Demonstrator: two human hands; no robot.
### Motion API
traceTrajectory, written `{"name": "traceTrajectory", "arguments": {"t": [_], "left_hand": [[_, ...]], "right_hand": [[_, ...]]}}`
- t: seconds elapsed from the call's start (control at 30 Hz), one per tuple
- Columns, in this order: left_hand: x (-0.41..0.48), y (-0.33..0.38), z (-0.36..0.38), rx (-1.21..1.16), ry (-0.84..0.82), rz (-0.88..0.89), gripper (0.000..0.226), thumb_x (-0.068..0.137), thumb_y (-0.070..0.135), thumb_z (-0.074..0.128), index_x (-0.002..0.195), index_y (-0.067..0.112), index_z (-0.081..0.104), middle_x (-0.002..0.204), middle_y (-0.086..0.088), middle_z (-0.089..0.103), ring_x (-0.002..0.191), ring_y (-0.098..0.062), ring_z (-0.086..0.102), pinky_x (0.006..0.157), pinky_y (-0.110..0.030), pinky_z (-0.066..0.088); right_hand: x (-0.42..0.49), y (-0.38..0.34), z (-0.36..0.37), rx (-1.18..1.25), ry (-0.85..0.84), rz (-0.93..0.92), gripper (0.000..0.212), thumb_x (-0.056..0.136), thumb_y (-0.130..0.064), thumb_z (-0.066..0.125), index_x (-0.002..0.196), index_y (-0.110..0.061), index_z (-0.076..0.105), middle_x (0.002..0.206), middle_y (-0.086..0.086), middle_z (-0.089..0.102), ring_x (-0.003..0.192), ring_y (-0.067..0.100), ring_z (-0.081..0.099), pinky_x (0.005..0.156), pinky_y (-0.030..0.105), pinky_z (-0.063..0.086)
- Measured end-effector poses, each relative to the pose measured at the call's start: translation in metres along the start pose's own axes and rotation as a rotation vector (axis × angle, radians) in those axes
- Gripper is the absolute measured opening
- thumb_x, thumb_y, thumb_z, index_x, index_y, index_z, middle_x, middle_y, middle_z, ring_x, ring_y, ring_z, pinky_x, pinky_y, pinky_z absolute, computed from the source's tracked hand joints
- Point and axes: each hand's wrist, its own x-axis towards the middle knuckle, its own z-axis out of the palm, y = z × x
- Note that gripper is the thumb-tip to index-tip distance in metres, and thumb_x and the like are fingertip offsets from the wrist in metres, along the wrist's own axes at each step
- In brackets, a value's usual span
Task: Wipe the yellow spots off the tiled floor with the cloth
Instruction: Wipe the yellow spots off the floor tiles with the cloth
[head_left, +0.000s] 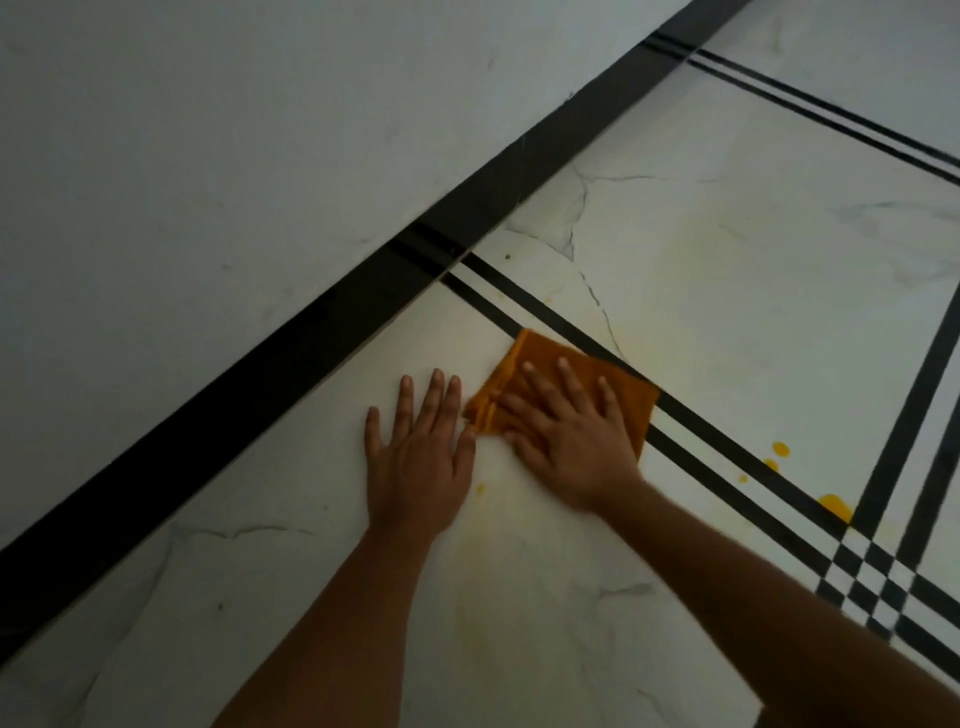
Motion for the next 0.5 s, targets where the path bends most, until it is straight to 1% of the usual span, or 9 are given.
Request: {"name": "traceTrajectory", "arguments": {"t": [0.1, 0.13, 0.23, 0.27, 0.33, 0.37, 0.4, 0.47, 0.5], "left_hand": [[-0.001, -0.001, 0.001, 0.001, 0.011, -0.010, 0.063, 0.088, 0.053, 0.000, 0.147, 0.030, 0.003, 0.156, 0.007, 0.007, 0.141, -0.014, -0.006, 0.112, -0.046, 0.002], [-0.001, -0.002, 0.002, -0.001, 0.015, -0.010, 0.063, 0.088, 0.053, 0.001, 0.146, 0.030, 0.004, 0.155, 0.007, 0.008, 0.141, -0.014, -0.005, 0.111, -0.046, 0.003], [-0.002, -0.003, 0.002, -0.004, 0.026, -0.005, 0.062, 0.088, 0.053, 0.002, 0.146, 0.030, 0.004, 0.155, 0.007, 0.010, 0.140, -0.014, -0.005, 0.111, -0.046, 0.004], [-0.002, -0.002, 0.003, -0.009, 0.036, -0.003, 0.062, 0.088, 0.053, 0.003, 0.145, 0.030, 0.005, 0.155, 0.006, 0.011, 0.140, -0.014, -0.004, 0.111, -0.047, 0.005], [-0.002, -0.001, 0.004, -0.005, 0.047, 0.001, 0.062, 0.087, 0.053, 0.002, 0.145, 0.030, 0.004, 0.155, 0.007, 0.010, 0.139, -0.014, -0.004, 0.111, -0.047, 0.005], [-0.001, -0.002, 0.004, -0.005, 0.044, 0.001, 0.063, 0.086, 0.054, 0.000, 0.145, 0.030, 0.003, 0.155, 0.007, 0.009, 0.140, -0.014, -0.005, 0.112, -0.048, 0.005], [0.000, -0.002, 0.003, -0.006, 0.040, 0.003, 0.064, 0.085, 0.054, -0.001, 0.145, 0.030, 0.003, 0.155, 0.007, 0.008, 0.141, -0.015, -0.004, 0.112, -0.048, 0.004], [0.000, -0.002, 0.003, -0.003, 0.039, -0.007, 0.065, 0.086, 0.054, 0.000, 0.146, 0.030, 0.004, 0.156, 0.008, 0.006, 0.143, -0.016, -0.002, 0.112, -0.047, 0.003], [0.001, -0.001, 0.001, -0.017, 0.032, -0.010, 0.064, 0.087, 0.052, 0.003, 0.147, 0.029, 0.005, 0.156, 0.008, 0.006, 0.144, -0.015, -0.002, 0.112, -0.046, 0.002]], "right_hand": [[0.024, 0.023, -0.011, 0.042, 0.041, 0.288, 0.058, 0.090, -0.063, 0.006, 0.145, -0.044, 0.003, 0.158, -0.007, -0.006, 0.144, 0.024, -0.016, 0.112, 0.053, -0.010], [0.022, 0.022, -0.009, 0.053, 0.063, 0.301, 0.059, 0.090, -0.063, 0.005, 0.145, -0.043, 0.003, 0.158, -0.007, -0.007, 0.144, 0.025, -0.016, 0.111, 0.053, -0.010], [-0.005, 0.032, -0.002, -0.001, 0.038, 0.102, 0.066, 0.082, -0.069, -0.007, 0.143, -0.046, 0.000, 0.158, -0.008, -0.003, 0.143, 0.021, -0.015, 0.113, 0.052, -0.006], [-0.008, 0.047, -0.006, -0.006, 0.044, 0.139, 0.069, 0.081, -0.071, -0.009, 0.144, -0.045, 0.003, 0.159, -0.007, 0.000, 0.144, 0.021, -0.013, 0.113, 0.052, -0.004], [-0.009, 0.062, -0.012, 0.031, 0.097, 0.428, 0.069, 0.083, -0.067, -0.003, 0.146, -0.042, 0.008, 0.159, -0.004, 0.001, 0.145, 0.025, -0.010, 0.113, 0.055, -0.002], [-0.010, 0.056, -0.012, 0.031, 0.097, 0.489, 0.068, 0.083, -0.065, -0.001, 0.146, -0.040, 0.008, 0.159, -0.003, 0.000, 0.145, 0.026, -0.010, 0.113, 0.055, -0.004], [-0.014, 0.043, -0.006, 0.027, 0.091, 0.432, 0.068, 0.084, -0.065, -0.002, 0.146, -0.041, 0.006, 0.159, -0.003, -0.001, 0.145, 0.027, -0.011, 0.112, 0.055, -0.006], [-0.021, 0.019, 0.005, 0.015, 0.060, 0.191, 0.064, 0.084, -0.068, -0.003, 0.143, -0.045, -0.004, 0.158, -0.006, -0.004, 0.144, 0.024, -0.014, 0.113, 0.053, -0.008], [-0.021, 0.014, 0.005, 0.027, 0.057, 0.140, 0.061, 0.084, -0.067, -0.002, 0.142, -0.047, -0.008, 0.158, -0.007, -0.005, 0.144, 0.022, -0.015, 0.113, 0.052, -0.009]]}}
